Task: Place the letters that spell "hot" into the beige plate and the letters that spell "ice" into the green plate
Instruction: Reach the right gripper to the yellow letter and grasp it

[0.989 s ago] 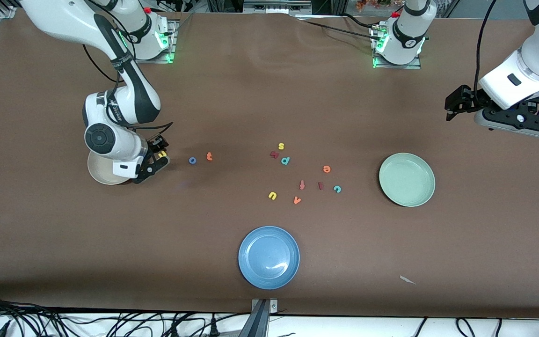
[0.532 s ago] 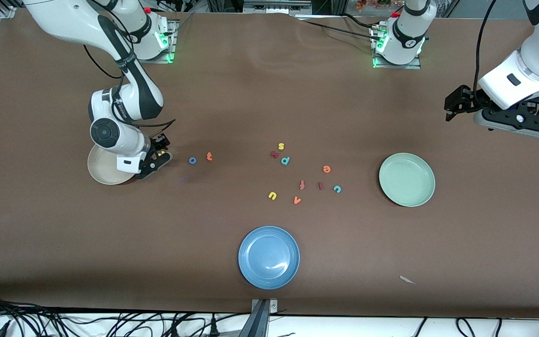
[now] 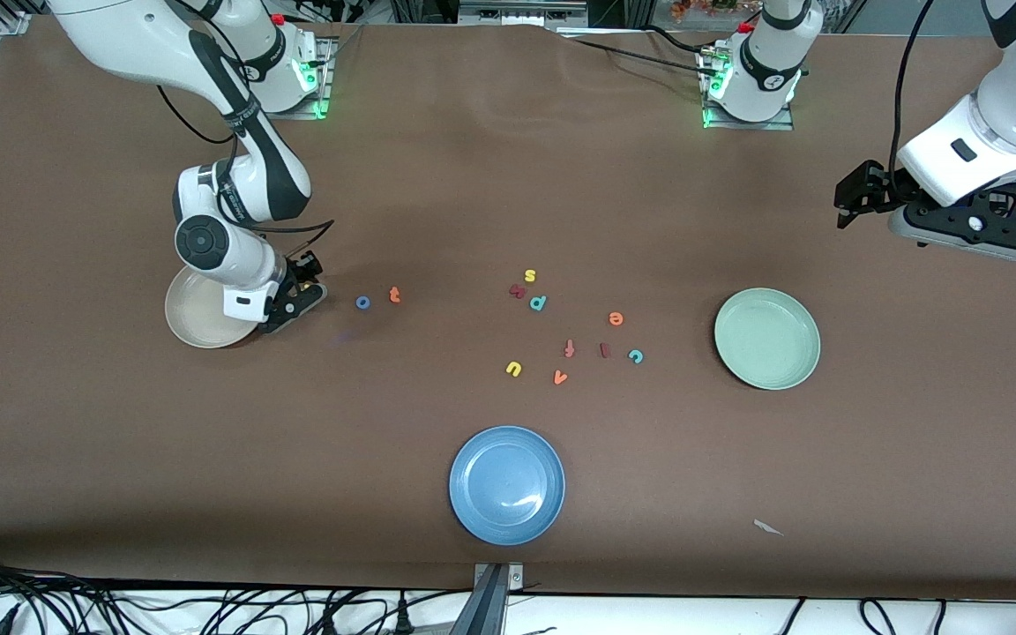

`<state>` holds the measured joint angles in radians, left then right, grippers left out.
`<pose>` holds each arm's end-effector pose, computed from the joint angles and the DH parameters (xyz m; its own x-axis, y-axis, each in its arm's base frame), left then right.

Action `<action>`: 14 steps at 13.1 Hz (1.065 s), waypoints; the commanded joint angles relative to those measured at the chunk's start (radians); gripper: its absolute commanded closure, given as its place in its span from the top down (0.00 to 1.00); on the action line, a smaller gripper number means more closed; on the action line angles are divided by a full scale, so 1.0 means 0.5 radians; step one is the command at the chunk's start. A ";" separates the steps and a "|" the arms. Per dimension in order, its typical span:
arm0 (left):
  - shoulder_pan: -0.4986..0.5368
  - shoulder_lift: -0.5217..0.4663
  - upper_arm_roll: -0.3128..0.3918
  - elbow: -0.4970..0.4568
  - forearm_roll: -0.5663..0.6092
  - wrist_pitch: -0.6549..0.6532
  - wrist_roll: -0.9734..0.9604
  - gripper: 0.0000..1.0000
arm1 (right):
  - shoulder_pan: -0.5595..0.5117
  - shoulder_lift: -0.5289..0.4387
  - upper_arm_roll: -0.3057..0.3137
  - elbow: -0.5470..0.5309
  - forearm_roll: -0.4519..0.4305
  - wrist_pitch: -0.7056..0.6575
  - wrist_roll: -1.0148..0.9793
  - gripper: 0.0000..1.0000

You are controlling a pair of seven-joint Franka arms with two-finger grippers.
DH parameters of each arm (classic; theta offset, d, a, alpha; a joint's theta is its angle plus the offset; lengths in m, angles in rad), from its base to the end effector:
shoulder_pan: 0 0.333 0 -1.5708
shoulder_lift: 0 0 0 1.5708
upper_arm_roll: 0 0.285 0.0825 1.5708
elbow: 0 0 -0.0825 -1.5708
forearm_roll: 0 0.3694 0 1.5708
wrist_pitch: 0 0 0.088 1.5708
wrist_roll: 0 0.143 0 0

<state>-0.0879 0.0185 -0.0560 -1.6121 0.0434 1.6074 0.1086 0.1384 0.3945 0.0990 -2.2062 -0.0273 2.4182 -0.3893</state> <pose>0.5413 -0.0721 0.5318 0.9675 -0.2512 -0.0276 -0.2522 -0.9669 -0.0395 0.4927 0.1222 0.1346 0.7851 0.5992 -0.1566 0.5928 -0.8003 -0.0901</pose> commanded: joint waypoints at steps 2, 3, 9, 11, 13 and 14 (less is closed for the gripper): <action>0.016 0.040 0.002 0.076 -0.007 -0.027 0.028 1.00 | -0.007 -0.013 0.005 -0.058 0.024 0.063 -0.031 0.50; 0.010 0.040 0.002 0.076 -0.007 -0.030 0.019 1.00 | -0.007 -0.007 0.005 -0.058 0.024 0.078 -0.031 0.50; 0.010 0.116 0.002 0.058 -0.007 -0.033 0.028 1.00 | -0.007 0.064 0.005 -0.058 0.024 0.186 -0.025 0.50; -0.014 0.217 -0.004 0.058 -0.025 -0.030 0.031 1.00 | -0.007 0.061 0.001 -0.061 0.024 0.183 -0.025 0.50; -0.063 0.349 -0.023 0.079 -0.038 -0.012 0.016 1.00 | -0.007 0.061 0.001 -0.061 0.024 0.183 -0.010 0.44; -0.079 0.401 -0.032 0.080 -0.041 0.003 0.016 1.00 | -0.007 0.061 0.001 -0.061 0.024 0.183 -0.007 0.36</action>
<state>-0.1060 0.1548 -0.0676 -1.6066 0.0430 1.6090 0.1087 0.1370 0.4139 0.0975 -2.2229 -0.0273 2.4793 -0.3891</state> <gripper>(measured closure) 0.000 0.537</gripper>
